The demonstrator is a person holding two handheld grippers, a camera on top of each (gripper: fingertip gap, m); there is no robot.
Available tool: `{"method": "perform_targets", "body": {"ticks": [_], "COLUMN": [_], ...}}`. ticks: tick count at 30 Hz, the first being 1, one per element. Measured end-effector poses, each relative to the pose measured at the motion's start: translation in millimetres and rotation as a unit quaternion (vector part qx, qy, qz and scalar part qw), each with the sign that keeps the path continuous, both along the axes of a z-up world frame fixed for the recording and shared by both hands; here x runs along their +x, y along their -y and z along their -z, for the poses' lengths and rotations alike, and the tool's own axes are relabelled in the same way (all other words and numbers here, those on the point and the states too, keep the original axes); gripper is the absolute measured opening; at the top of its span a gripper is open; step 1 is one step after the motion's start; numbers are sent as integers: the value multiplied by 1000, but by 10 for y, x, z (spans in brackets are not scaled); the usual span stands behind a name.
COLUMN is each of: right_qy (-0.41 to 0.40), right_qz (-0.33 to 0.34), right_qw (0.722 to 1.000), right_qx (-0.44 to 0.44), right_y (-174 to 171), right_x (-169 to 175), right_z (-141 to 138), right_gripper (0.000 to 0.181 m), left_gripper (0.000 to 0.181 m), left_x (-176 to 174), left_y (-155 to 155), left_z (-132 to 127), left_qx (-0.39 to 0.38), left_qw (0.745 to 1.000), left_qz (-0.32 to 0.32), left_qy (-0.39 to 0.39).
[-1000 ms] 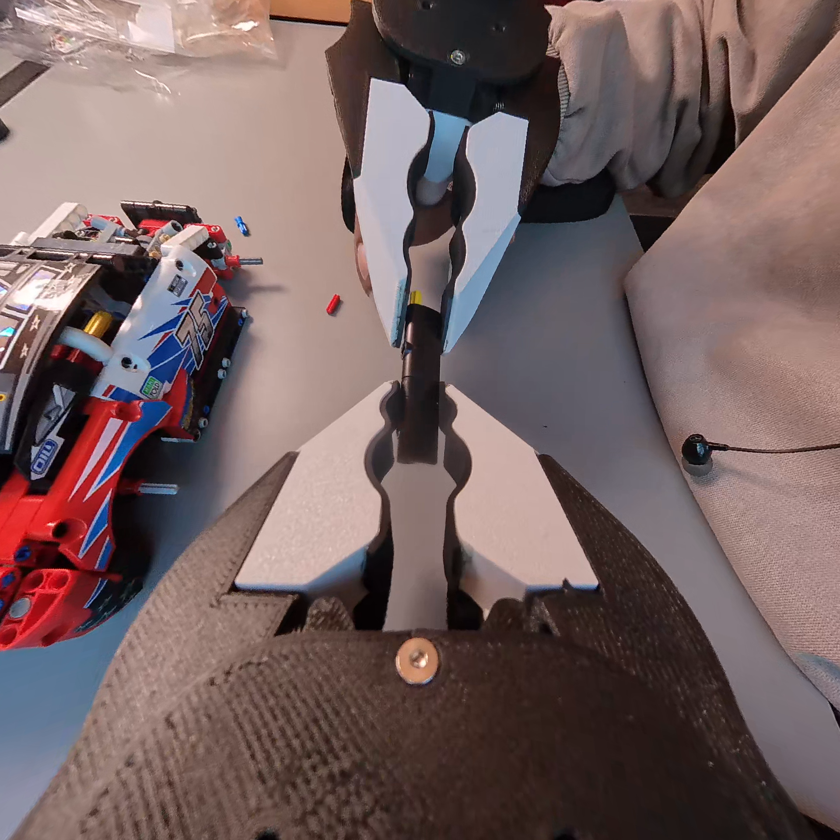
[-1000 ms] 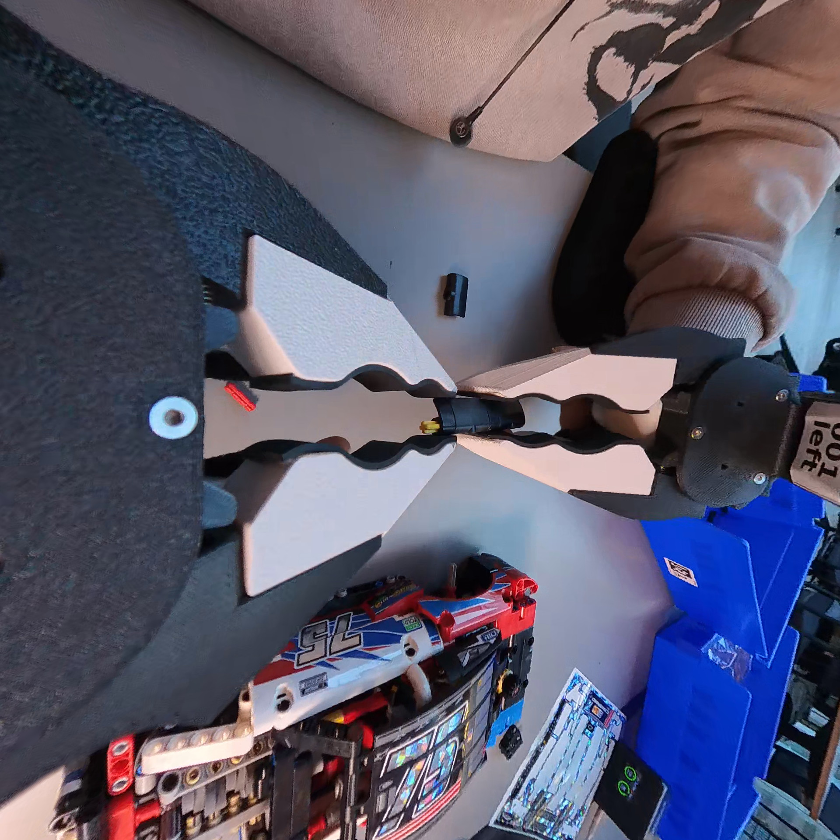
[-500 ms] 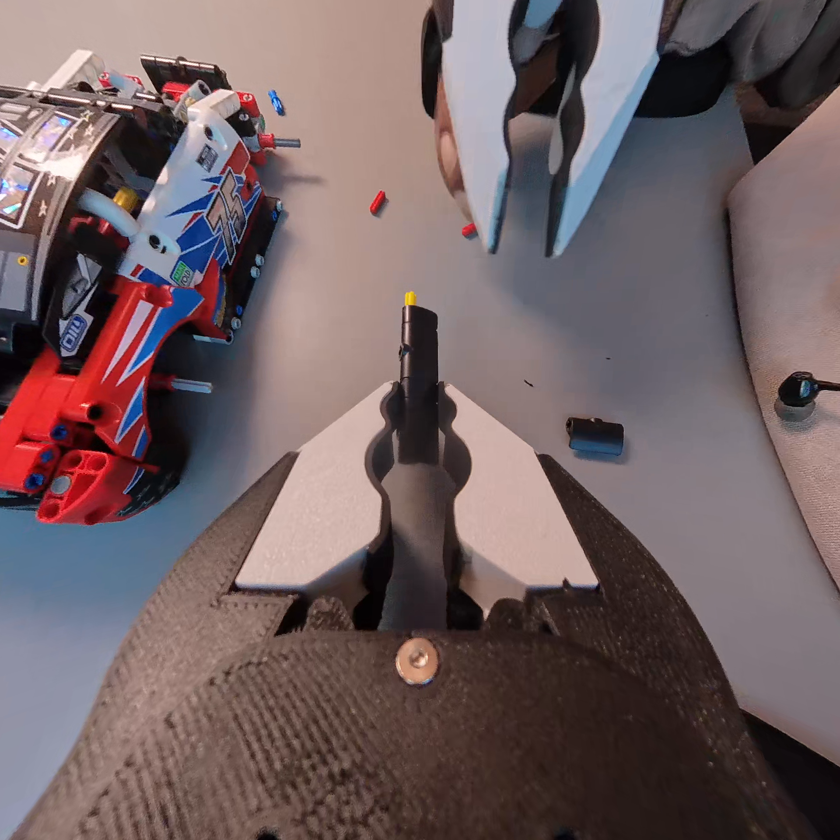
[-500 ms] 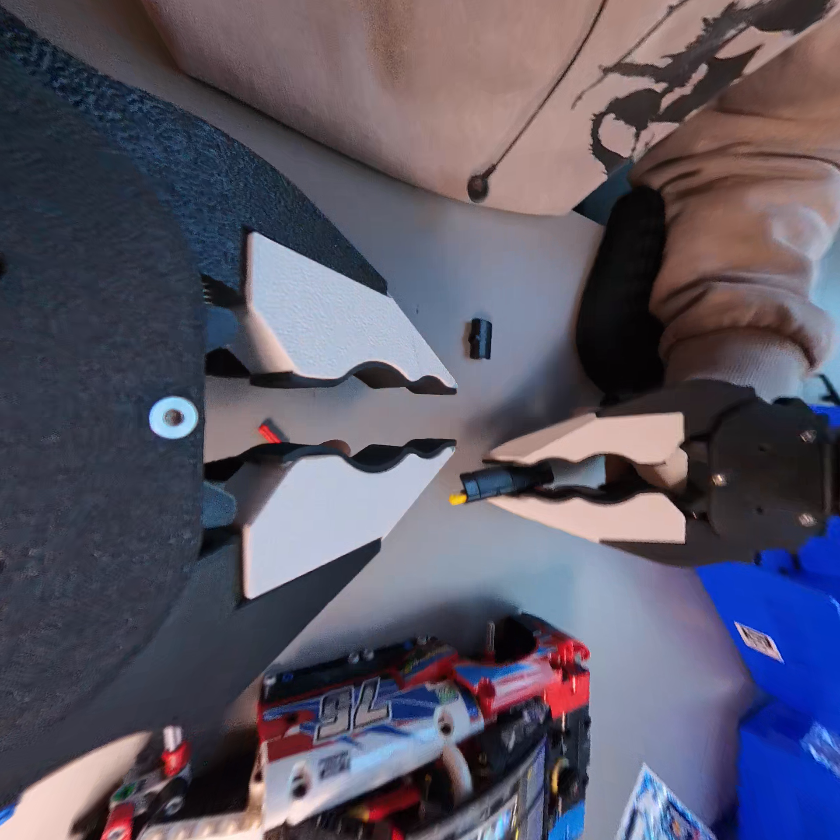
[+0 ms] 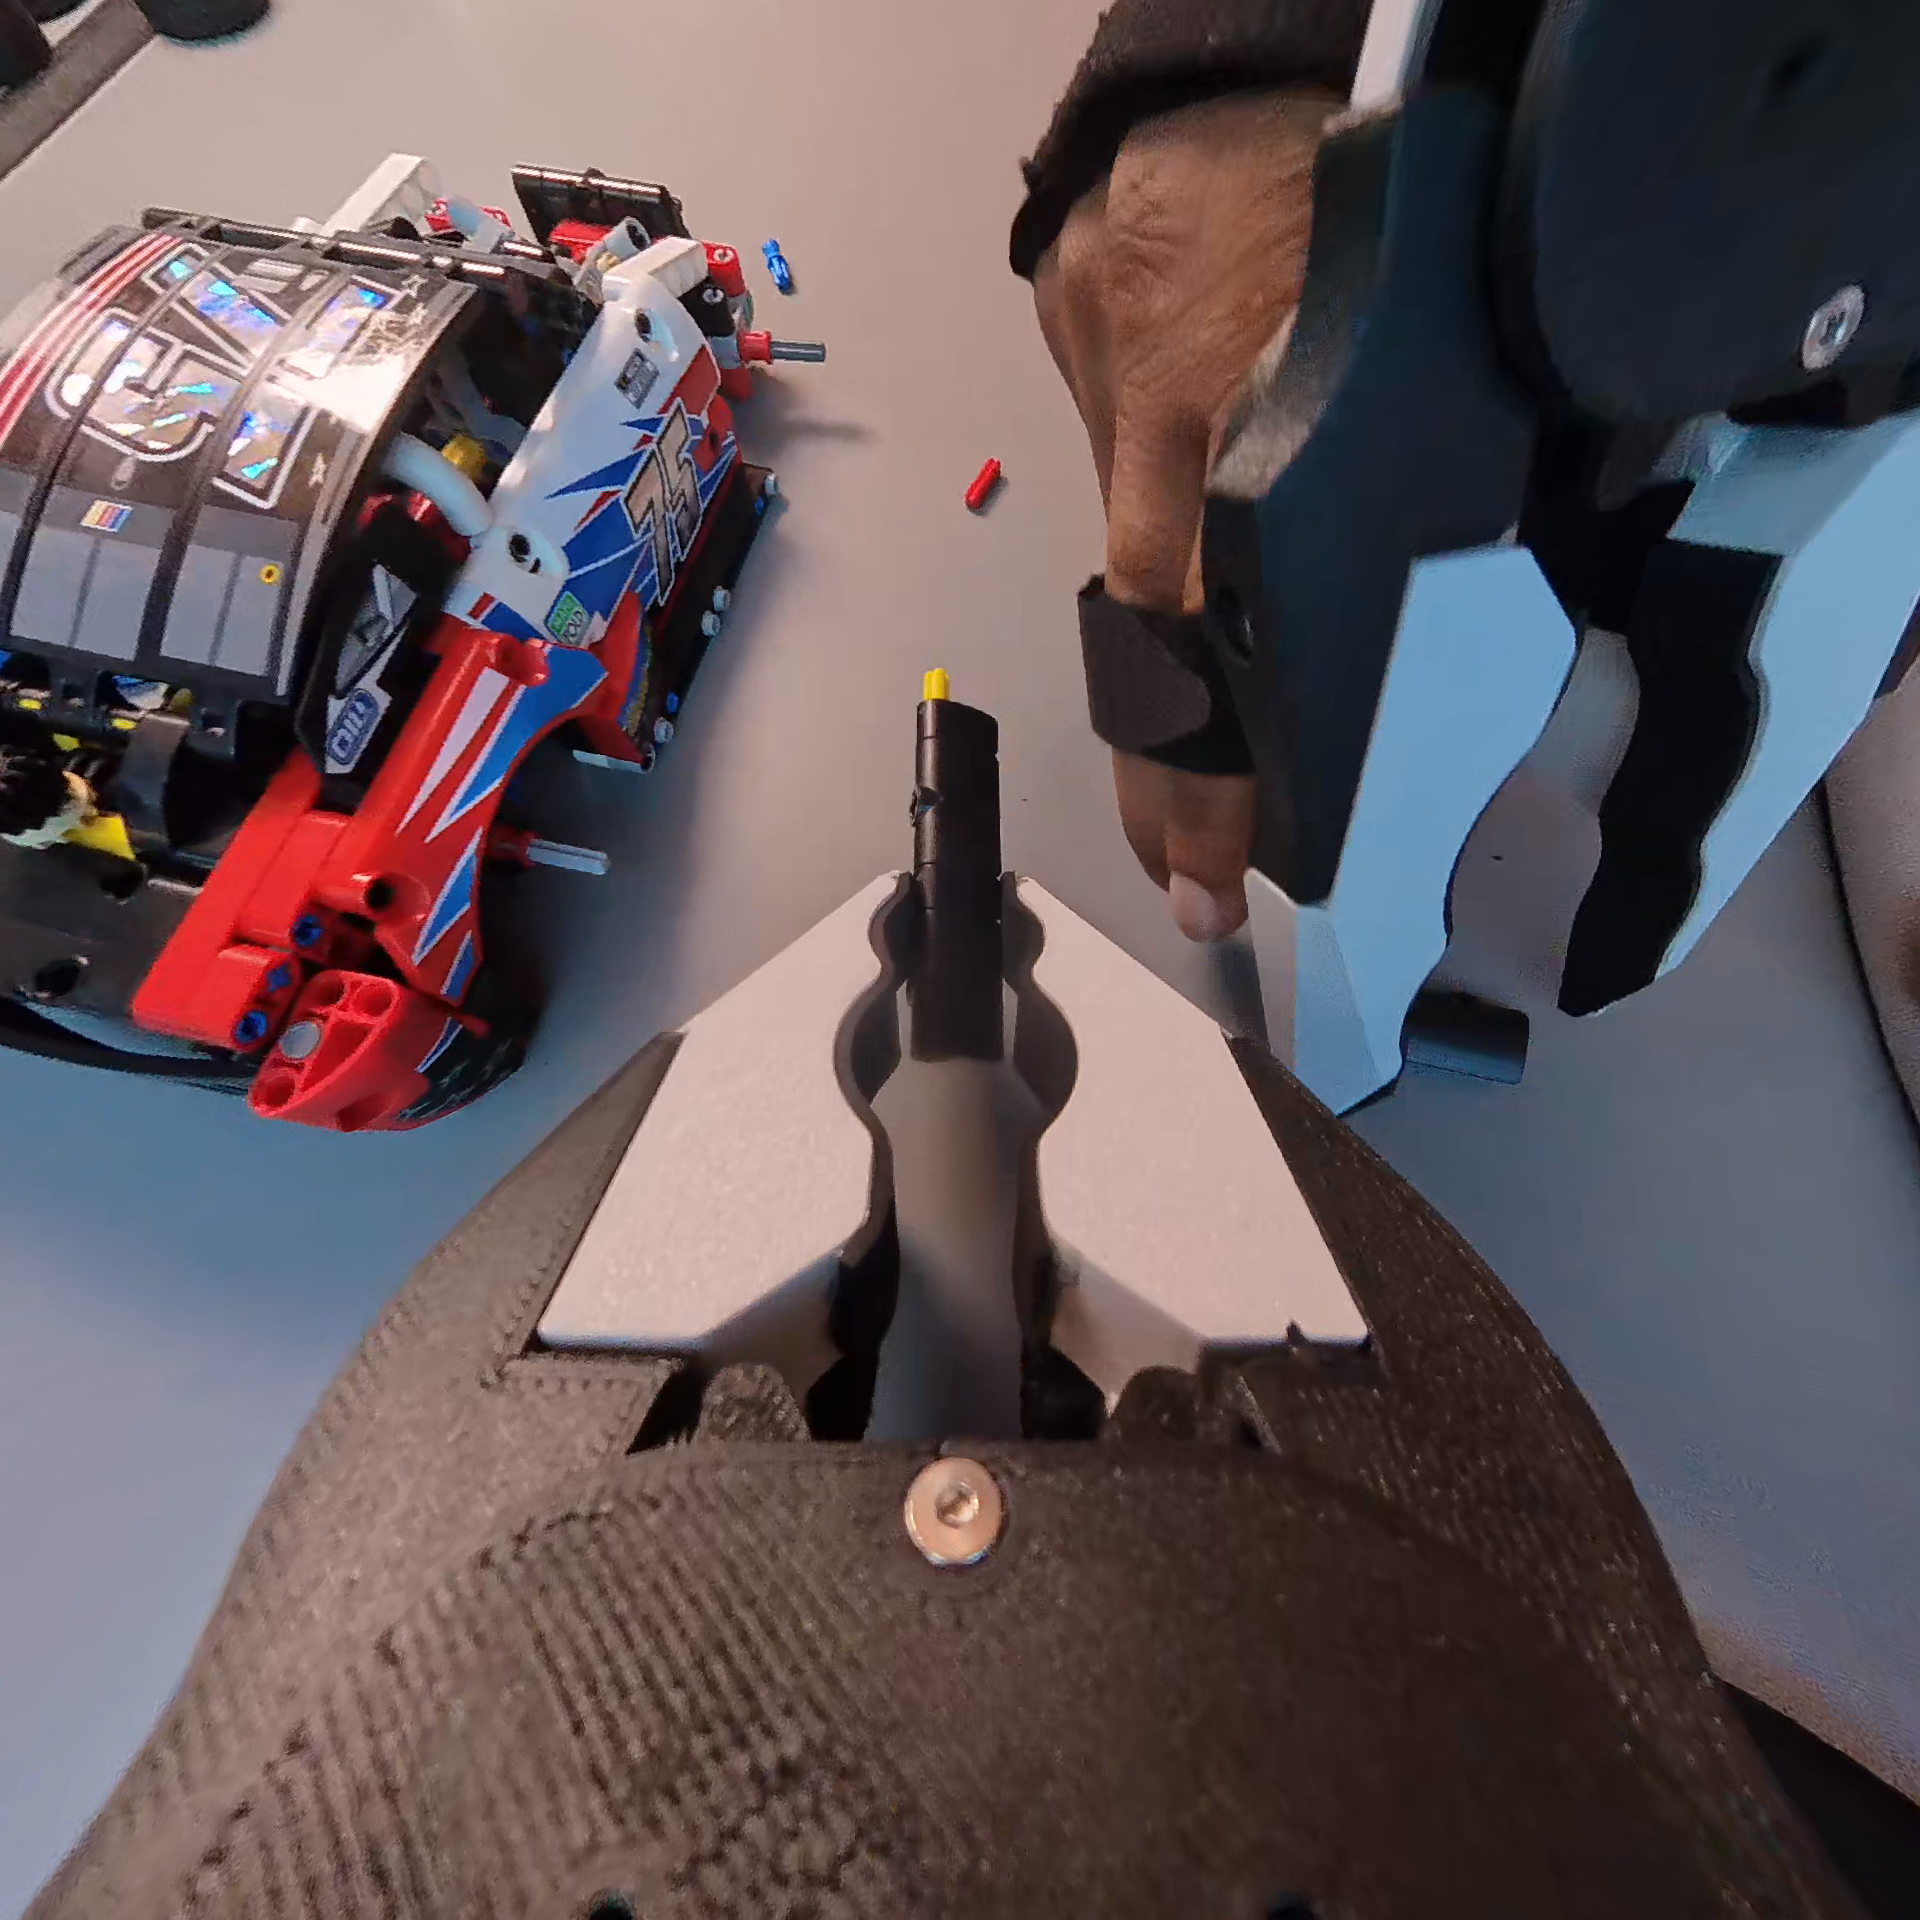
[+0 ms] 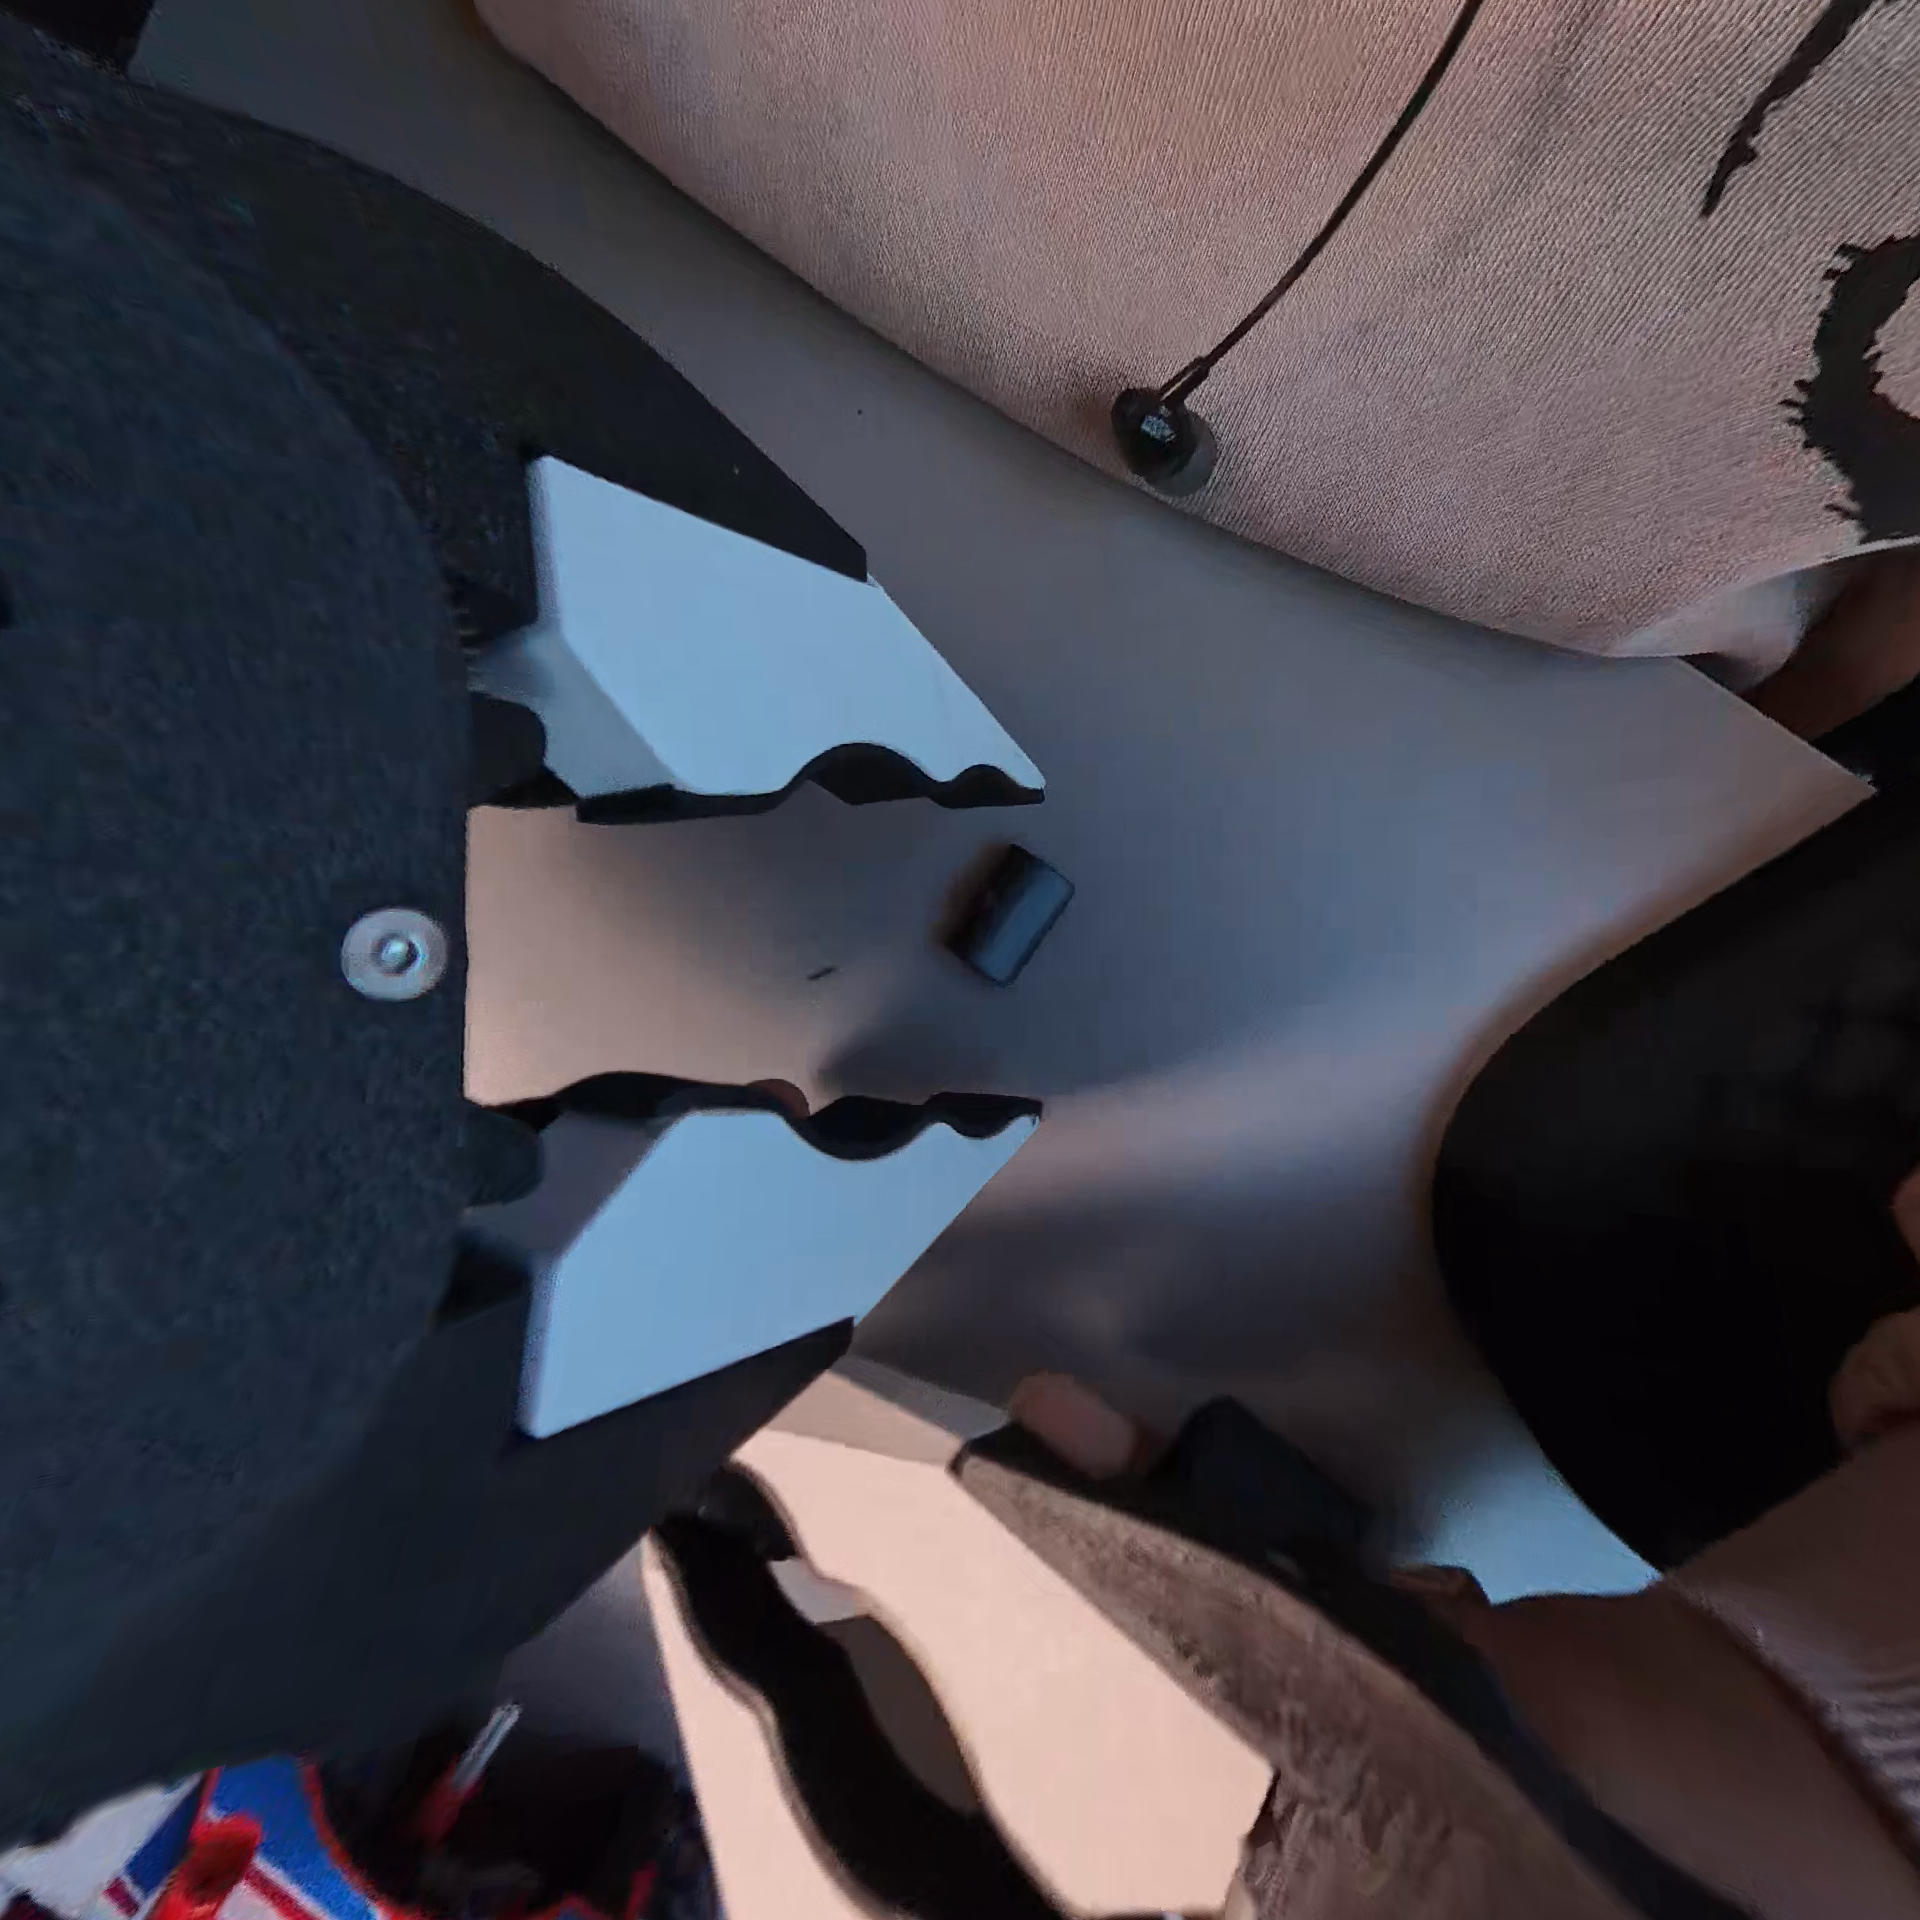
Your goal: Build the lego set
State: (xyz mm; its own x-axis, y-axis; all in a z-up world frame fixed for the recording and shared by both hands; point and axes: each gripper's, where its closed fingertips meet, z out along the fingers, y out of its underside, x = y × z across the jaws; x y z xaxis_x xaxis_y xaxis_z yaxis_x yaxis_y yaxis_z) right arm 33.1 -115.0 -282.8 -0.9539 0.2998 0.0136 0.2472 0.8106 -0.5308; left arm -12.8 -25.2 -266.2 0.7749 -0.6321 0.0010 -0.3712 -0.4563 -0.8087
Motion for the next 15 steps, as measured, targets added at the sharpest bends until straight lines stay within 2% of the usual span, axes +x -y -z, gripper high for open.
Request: {"method": "perform_targets", "body": {"ticks": [6,8,11,15], "right_qy": [11,9,-3,-13], "right_qz": [-25,-23,-19,7], "right_qw": [999,999,1000,1000], "right_qx": [23,22,22,20], "right_y": [28,23,1,-116], "right_x": [-15,-15,13,49], "right_z": [59,55,50,40], "right_gripper": [40,35,17,12], "left_gripper": [14,14,14,14], "left_x": [-51,-59,-61,-50], "left_y": [-11,-18,-17,-18], "left_z": [-39,-30,-25,-37], "left_qx": [13,14,15,18], "left_qw": [1000,1000,1000,1000], "left_qz": [-11,-14,-14,-14], "left_qy": [3,0,-4,-3]}}
